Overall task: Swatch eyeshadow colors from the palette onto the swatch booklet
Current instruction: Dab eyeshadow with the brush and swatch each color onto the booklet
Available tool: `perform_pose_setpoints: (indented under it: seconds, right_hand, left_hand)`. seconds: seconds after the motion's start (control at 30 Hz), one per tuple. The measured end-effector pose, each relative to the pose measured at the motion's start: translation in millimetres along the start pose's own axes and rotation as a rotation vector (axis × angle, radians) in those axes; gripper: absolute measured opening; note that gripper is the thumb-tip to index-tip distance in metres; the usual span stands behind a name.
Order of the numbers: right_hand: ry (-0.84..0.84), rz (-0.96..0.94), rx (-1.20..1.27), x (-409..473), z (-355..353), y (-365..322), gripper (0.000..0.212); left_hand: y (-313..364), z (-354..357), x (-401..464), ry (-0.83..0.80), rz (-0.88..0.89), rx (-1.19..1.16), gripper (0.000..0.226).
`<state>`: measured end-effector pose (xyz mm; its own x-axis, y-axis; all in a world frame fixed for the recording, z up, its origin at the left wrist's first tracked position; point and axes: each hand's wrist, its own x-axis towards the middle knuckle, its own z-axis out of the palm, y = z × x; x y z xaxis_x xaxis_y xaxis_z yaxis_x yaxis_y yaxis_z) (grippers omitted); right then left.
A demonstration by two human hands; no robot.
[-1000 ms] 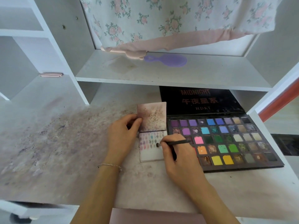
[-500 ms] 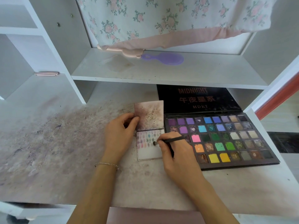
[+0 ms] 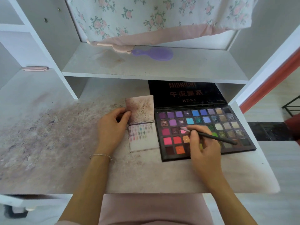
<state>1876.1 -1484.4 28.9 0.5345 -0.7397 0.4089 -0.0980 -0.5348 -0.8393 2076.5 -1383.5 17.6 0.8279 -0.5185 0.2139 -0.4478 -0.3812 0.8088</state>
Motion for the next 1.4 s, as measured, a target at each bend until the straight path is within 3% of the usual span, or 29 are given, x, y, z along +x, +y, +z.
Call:
perform_pose_setpoints:
  seconds: [0.17, 0.37, 0.7, 1.2, 1.4]
  right_hand:
    - [0.128, 0.159, -0.027, -6, -38, 20, 0.026]
    - [0.272, 0.297, -0.166, -2, -67, 40, 0.01]
    - [0.131, 0.305, -0.267, 8, -70, 50, 0.009]
    - [0.155, 0.241, -0.292, 8, -71, 49, 0.006]
    - [0.105, 0.269, -0.117, 4, -59, 36, 0.012]
  left_hand:
    - [0, -1, -2, -0.012, -0.01, -0.005, 0.018]
    - [2, 0, -2, -0.028, -0.004, 0.037, 0.021]
    - [6, -1, -4, -0.037, -0.004, 0.044, 0.019]
    - [4, 0, -4, -0.022, -0.008, 0.038, 0.015]
    - [2, 1, -3, -0.024, -0.012, 0.028, 0.016]
